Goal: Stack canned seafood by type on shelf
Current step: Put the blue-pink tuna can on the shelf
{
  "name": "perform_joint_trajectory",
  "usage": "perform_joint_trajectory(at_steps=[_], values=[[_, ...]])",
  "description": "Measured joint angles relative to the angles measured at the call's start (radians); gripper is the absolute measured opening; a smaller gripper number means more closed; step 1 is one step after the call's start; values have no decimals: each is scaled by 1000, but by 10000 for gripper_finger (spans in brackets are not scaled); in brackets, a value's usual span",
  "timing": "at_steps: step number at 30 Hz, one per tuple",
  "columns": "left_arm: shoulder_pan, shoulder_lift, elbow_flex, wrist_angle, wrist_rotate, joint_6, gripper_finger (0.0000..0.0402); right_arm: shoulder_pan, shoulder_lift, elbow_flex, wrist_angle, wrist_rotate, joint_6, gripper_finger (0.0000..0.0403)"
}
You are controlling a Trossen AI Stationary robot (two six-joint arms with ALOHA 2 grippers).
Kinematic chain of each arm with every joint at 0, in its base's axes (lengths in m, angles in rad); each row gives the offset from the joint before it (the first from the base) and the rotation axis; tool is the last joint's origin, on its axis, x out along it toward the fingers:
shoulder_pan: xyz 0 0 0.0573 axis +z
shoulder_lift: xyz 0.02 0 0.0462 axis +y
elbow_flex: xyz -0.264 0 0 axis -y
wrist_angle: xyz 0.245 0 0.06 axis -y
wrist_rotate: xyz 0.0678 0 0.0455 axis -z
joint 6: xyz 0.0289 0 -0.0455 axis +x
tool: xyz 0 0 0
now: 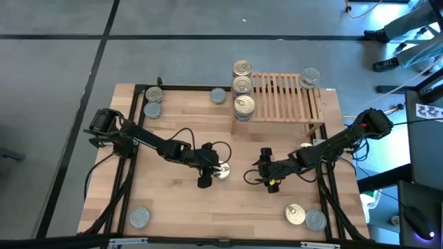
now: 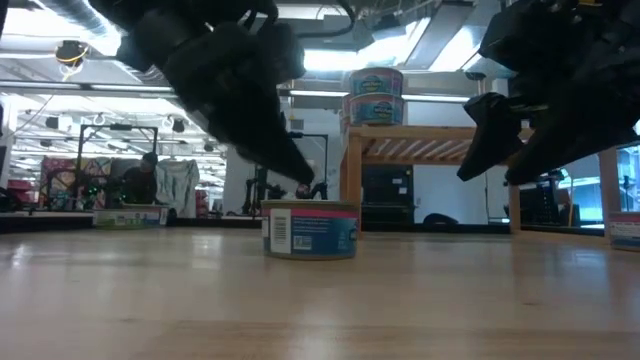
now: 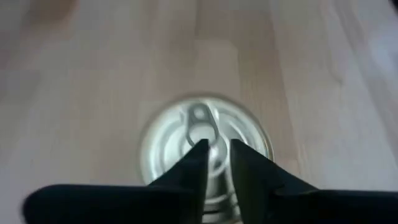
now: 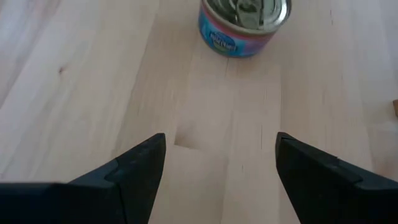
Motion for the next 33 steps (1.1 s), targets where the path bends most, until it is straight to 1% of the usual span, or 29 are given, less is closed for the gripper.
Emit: perform_joint_trajectory(at_steps=[6, 9, 11, 15, 19, 20, 22, 24, 25, 28, 33], values=[[21, -14, 1, 1, 2, 11, 160, 0, 0, 0, 111, -11, -7, 292], [26, 1, -5, 8, 2, 46, 190, 0, 16, 0, 202, -19, -42, 292], [26, 25, -13, 24, 2, 78, 200, 0, 39, 0, 273, -19, -68, 292], [24, 67, -38, 124, 1, 160, 203, 0, 103, 1, 419, -19, -113, 292], [33, 90, -55, 149, 2, 216, 199, 0, 170, 4, 521, -19, -139, 293], [40, 98, -60, 156, 2, 216, 199, 0, 187, 14, 520, -12, -140, 295], [54, 114, -70, 189, 2, 201, 198, 0, 220, 36, 516, 37, -142, 302], [65, 132, -91, 262, 12, 188, 198, 0, 254, 56, 514, 108, -155, 310], [70, 143, -105, 312, 19, 181, 198, 0, 271, 67, 514, 126, -166, 313], [88, 176, -134, 438, 40, 165, 198, -1, 320, 99, 513, 139, -270, 313], [117, 200, -143, 492, 42, 91, 198, 0, 386, 131, 509, 148, -491, 302]])
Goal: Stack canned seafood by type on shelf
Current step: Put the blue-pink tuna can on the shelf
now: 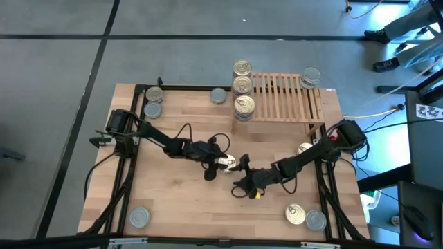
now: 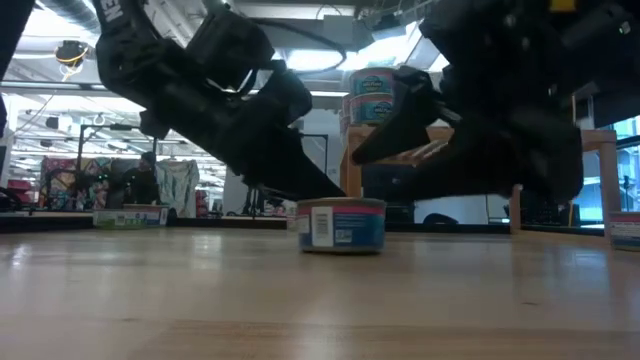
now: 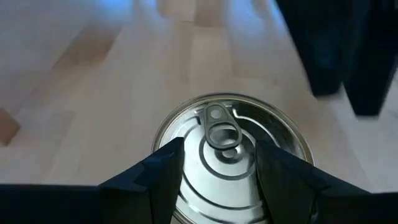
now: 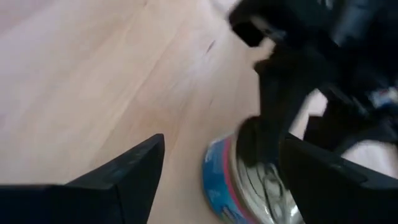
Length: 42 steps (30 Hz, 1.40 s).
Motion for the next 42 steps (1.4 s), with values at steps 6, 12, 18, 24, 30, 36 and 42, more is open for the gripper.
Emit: perform_joint_trajectory(at_steps=[6, 12, 18, 24, 30, 36, 42], values=[[28, 1, -1, 24, 30, -108, 198, 0, 24, 5, -19, 112, -178, 288], [53, 3, -4, 44, 58, -193, 198, -10, 24, 5, -91, 163, -243, 282], [59, 6, -5, 64, 59, -239, 198, -41, 55, 5, -90, 181, -244, 282], [59, 7, -6, 73, 57, -264, 198, -68, 97, 6, -30, 200, -247, 282], [59, 7, -6, 76, 54, -281, 198, -85, 115, 6, 14, 196, -246, 267], [60, -3, -10, 104, 48, -283, 198, -80, 115, 5, 12, 212, -236, 193], [56, -122, -16, 24, 59, -220, 198, -6, 61, 0, -74, 279, -225, 193]])
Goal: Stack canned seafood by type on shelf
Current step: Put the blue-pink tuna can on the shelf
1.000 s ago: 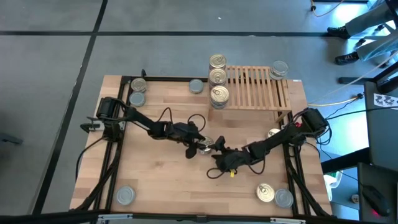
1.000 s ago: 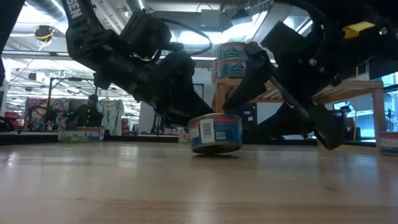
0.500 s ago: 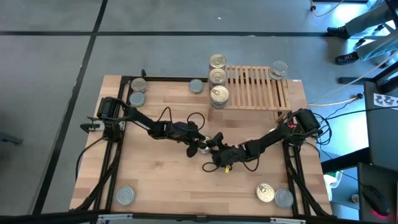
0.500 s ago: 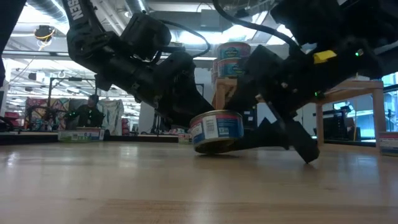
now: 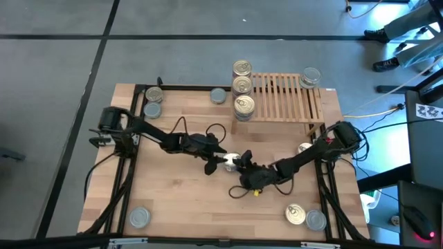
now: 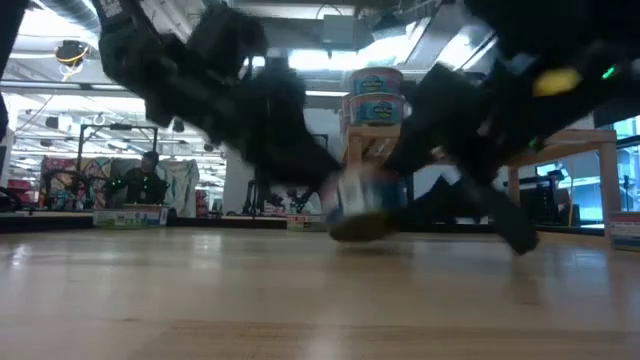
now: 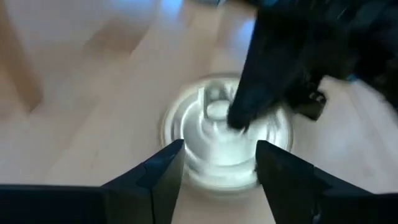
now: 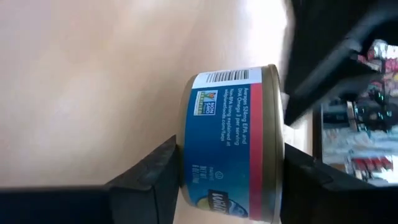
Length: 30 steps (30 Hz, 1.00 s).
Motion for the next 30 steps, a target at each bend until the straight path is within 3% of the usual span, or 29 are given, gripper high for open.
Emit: perform_joint_trajectory(at_steps=[8, 16, 23, 30], values=[[0, -181, 6, -264, -85, 50, 198, 116, -229, 3, -212, 36, 117, 193], [-36, -179, 7, -413, -180, -2, 198, 185, -518, 4, -432, 203, 146, 193], [-79, -174, 8, -404, -228, -8, 198, 151, -712, 4, -594, 421, 130, 193], [-101, -174, 8, -403, -240, -9, 198, 13, -834, 4, -685, 511, 120, 193]])
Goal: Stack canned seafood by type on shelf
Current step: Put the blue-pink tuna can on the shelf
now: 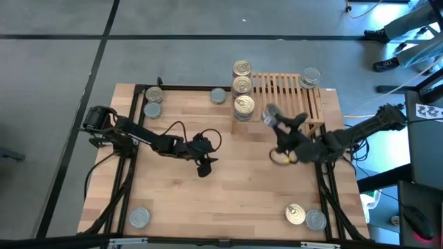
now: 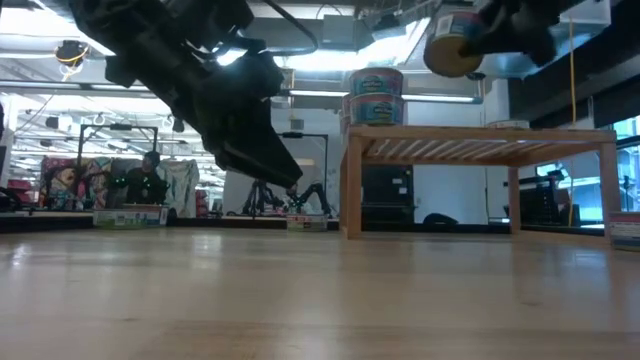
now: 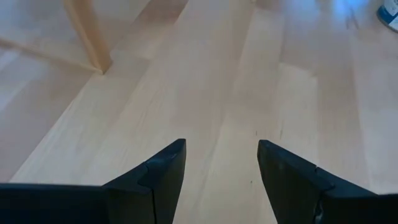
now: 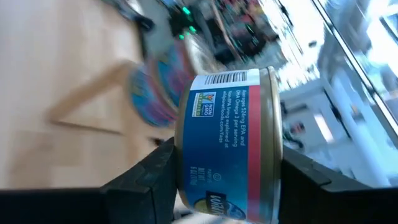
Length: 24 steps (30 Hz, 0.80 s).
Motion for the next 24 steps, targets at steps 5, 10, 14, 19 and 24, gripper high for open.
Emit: perform_joint_trajectory(at_steps=[5, 10, 14, 19, 24], values=[[-3, 0, 1, 0, -6, -2, 198, -182, -16, 0, -3, -56, -32, 193], [-3, 0, 1, 0, -6, -10, 198, -393, 11, 0, 30, -222, -101, 193], [-3, -1, 1, 1, -6, -14, 198, -539, 42, 0, 114, -341, -206, 193], [-3, -1, 1, 0, -6, -14, 198, -693, 82, 0, 216, -488, -336, 193], [-3, -1, 1, 1, -6, -14, 198, -835, 120, 0, 266, -654, -387, 193]])
